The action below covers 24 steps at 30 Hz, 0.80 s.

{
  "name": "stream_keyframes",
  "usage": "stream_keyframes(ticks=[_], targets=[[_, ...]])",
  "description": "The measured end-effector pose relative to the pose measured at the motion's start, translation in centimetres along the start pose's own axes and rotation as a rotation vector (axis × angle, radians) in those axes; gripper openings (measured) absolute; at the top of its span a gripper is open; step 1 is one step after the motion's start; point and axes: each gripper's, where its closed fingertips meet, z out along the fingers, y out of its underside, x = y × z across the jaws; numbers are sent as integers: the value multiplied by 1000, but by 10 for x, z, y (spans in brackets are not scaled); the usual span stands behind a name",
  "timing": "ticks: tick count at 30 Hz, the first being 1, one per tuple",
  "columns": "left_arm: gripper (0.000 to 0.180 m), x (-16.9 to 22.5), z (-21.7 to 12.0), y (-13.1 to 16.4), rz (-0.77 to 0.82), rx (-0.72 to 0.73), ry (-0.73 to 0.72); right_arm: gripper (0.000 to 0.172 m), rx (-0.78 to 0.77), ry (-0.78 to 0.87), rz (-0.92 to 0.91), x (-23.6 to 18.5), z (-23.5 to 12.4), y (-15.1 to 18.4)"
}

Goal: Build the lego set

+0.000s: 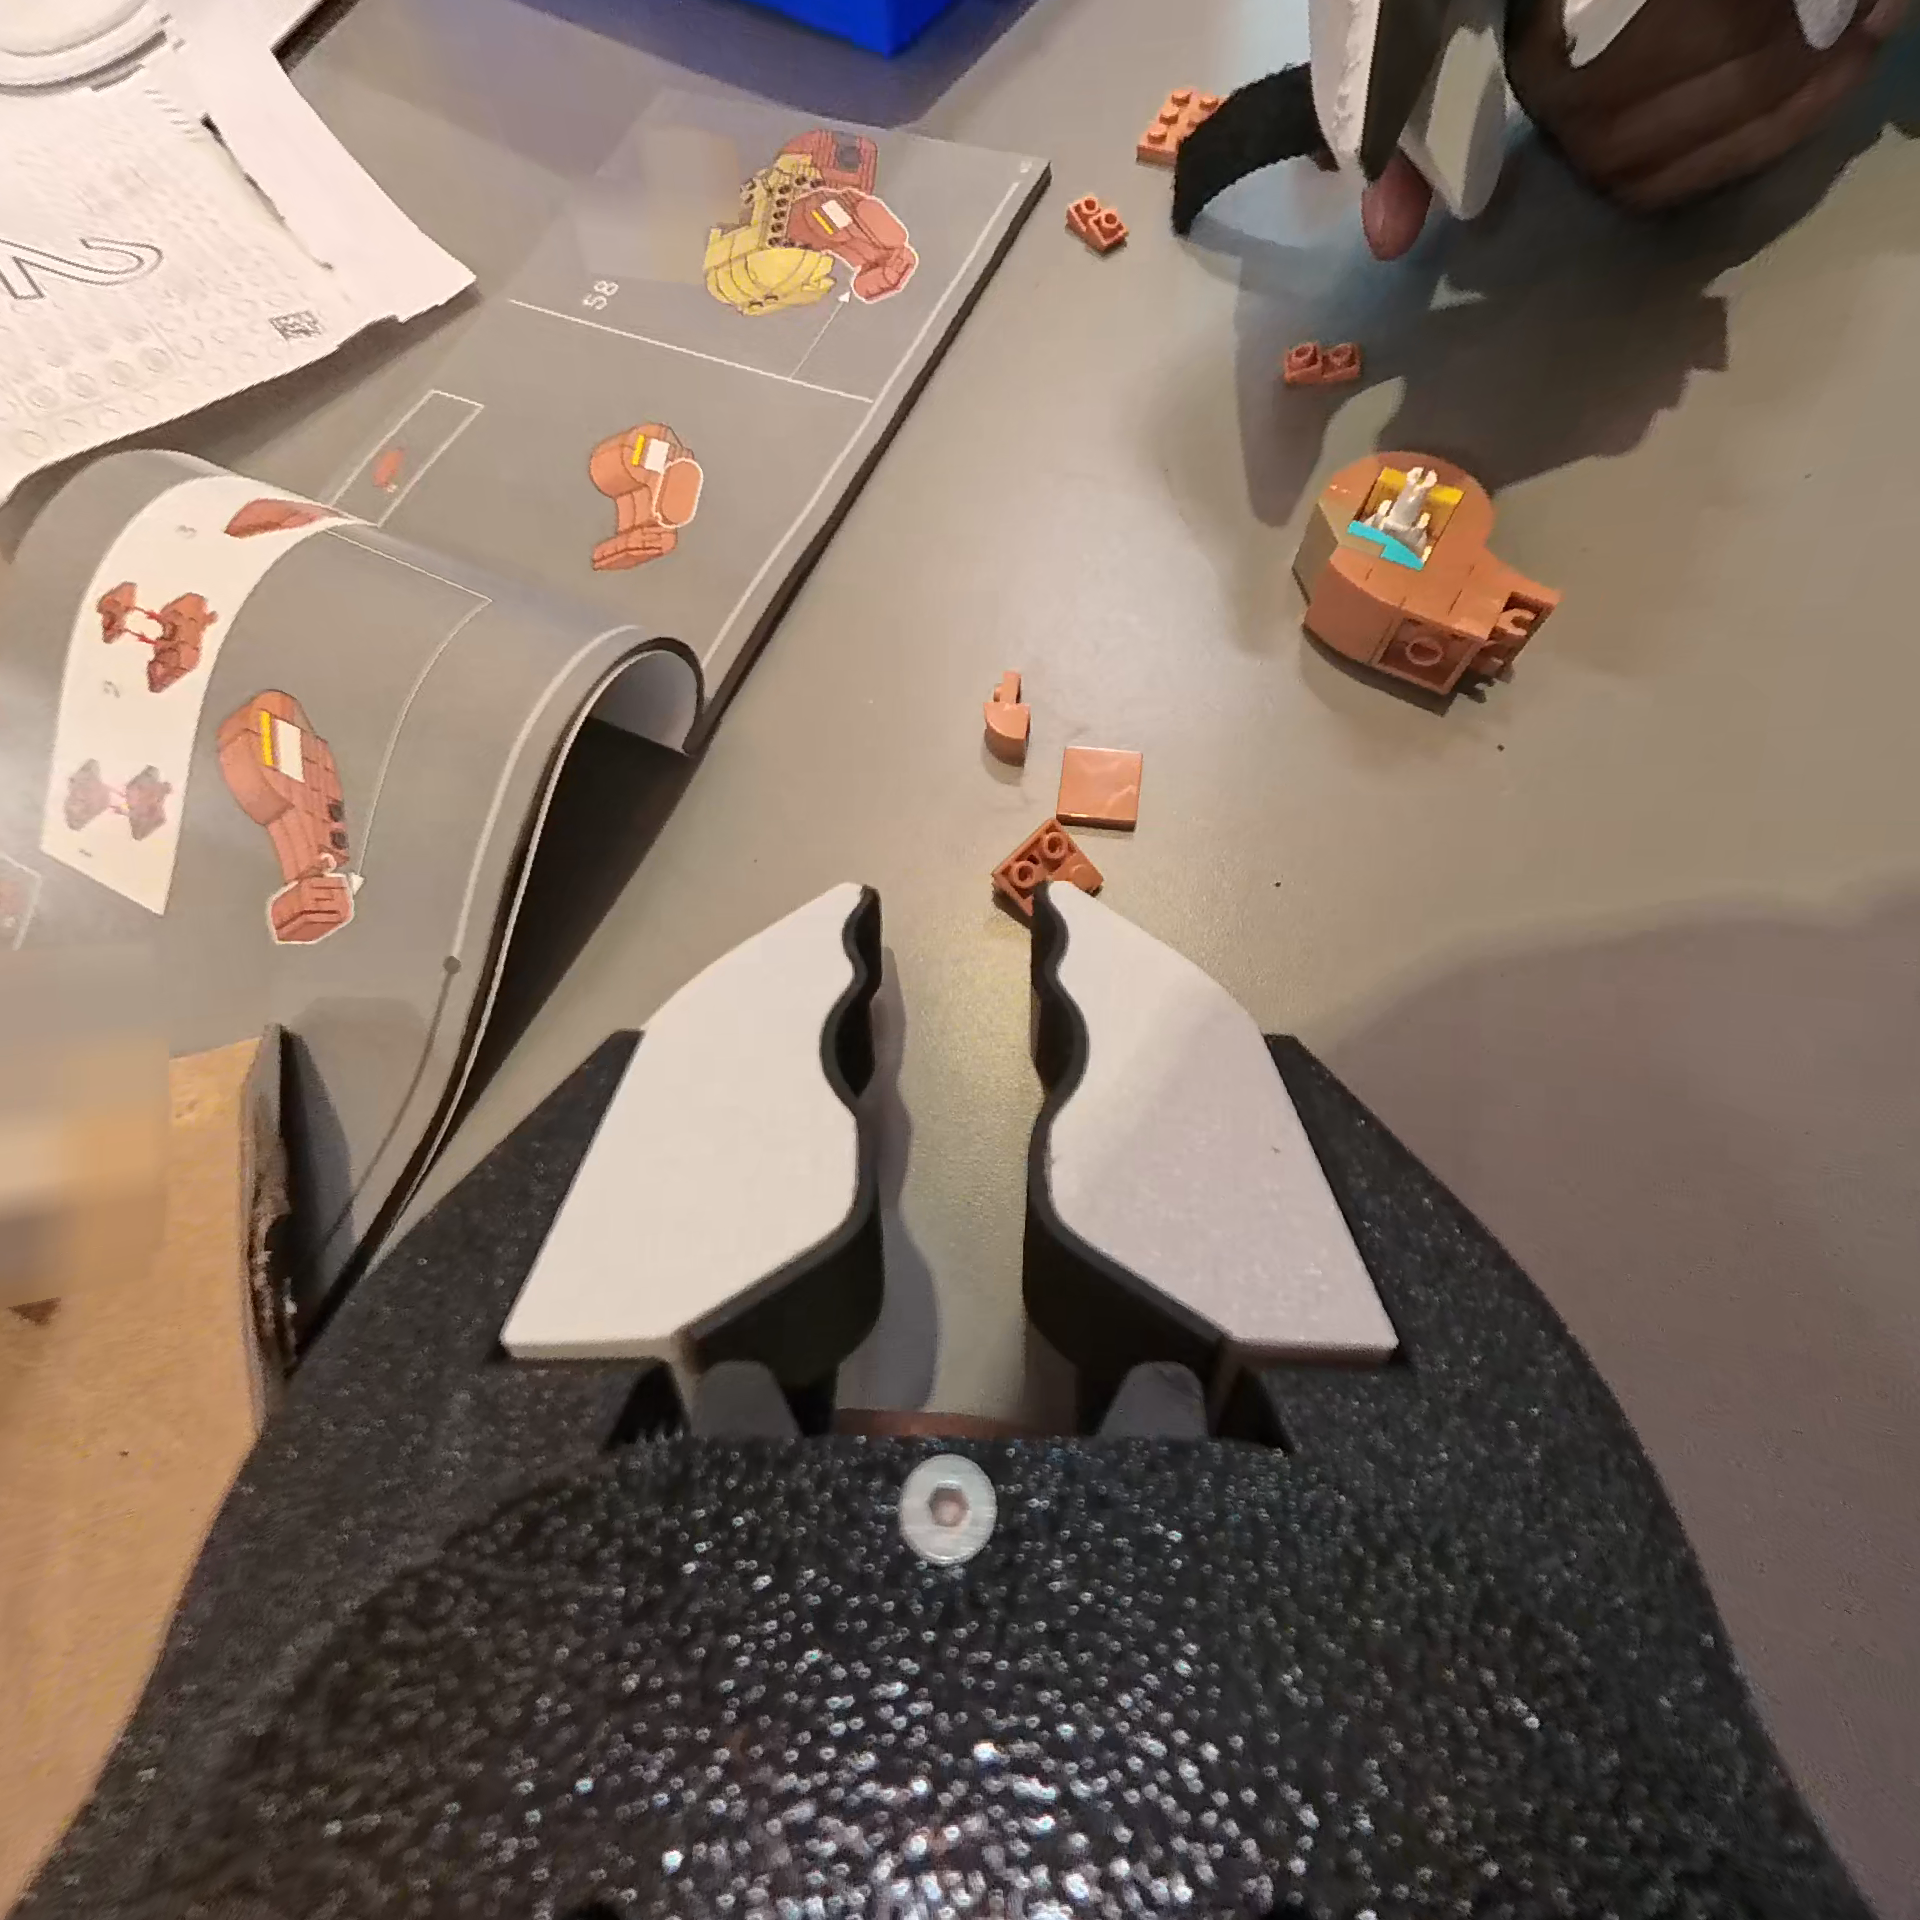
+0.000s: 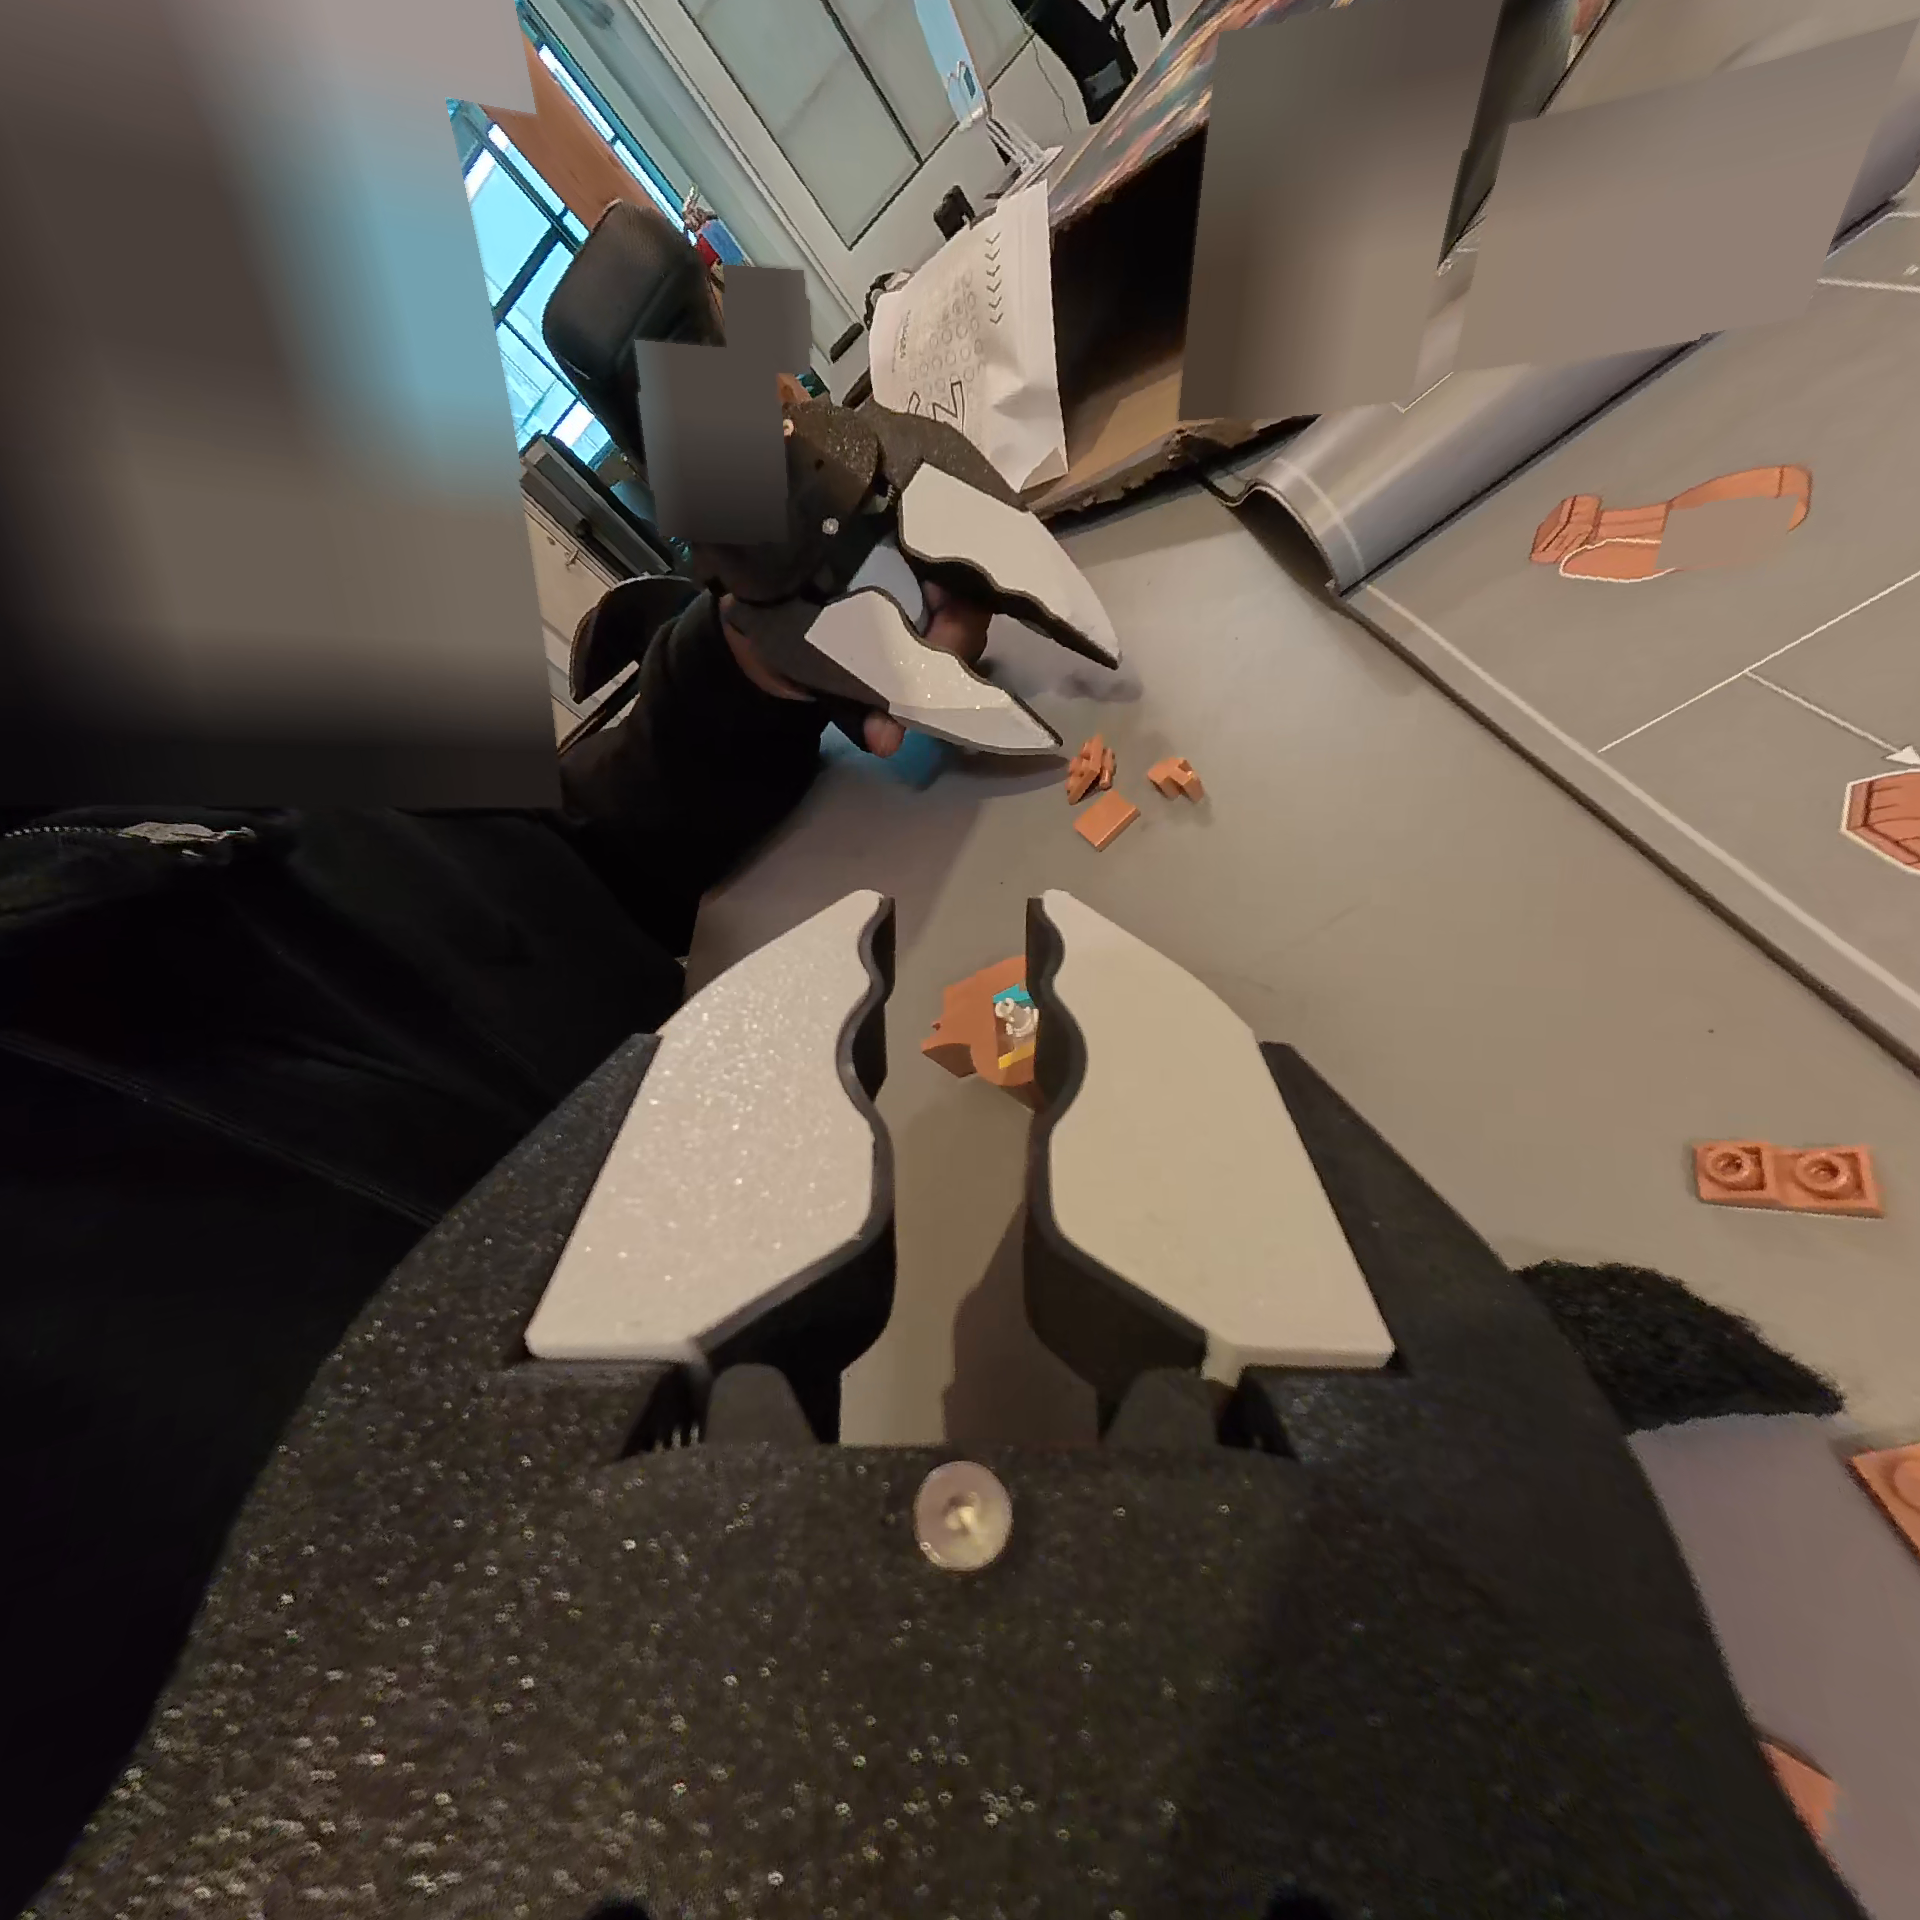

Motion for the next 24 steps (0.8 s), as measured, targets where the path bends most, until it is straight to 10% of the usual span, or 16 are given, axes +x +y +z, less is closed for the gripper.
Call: stream_keyframes(ticks=[24], targets=[[26,-1,0,0,-11,2,-3,21,3,36,14,6,-1,-1]])
